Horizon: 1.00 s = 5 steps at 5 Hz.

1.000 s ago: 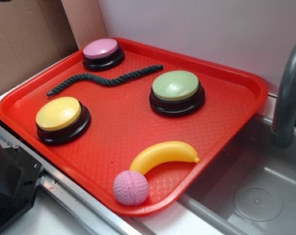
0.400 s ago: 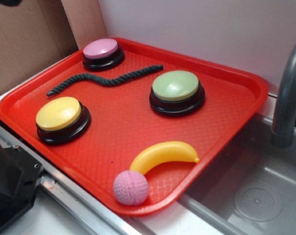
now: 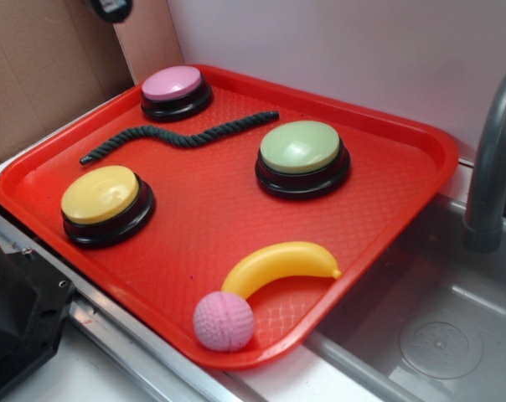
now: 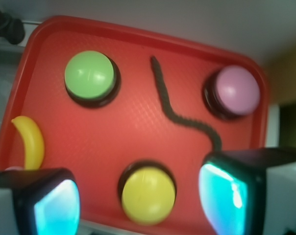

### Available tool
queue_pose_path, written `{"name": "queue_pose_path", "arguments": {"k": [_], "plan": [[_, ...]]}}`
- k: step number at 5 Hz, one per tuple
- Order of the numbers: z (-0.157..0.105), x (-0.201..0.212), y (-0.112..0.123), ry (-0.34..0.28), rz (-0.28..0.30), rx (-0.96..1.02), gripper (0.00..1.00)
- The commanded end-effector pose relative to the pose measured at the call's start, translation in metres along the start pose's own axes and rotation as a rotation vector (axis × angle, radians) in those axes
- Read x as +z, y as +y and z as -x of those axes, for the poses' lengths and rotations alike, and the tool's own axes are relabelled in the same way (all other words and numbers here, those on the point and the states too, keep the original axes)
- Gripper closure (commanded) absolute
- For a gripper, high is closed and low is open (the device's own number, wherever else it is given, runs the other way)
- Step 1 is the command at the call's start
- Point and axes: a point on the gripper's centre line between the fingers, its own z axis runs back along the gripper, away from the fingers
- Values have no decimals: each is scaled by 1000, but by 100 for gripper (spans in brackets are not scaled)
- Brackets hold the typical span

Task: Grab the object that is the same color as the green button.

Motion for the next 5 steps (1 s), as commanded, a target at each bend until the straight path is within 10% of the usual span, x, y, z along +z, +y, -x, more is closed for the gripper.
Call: {"name": "queue_pose_path", "arguments": {"k": [1, 5], "plan": [[-44, -50, 45, -76, -60, -168, 0], [-48, -147, 52, 33, -53, -182, 0]]}}
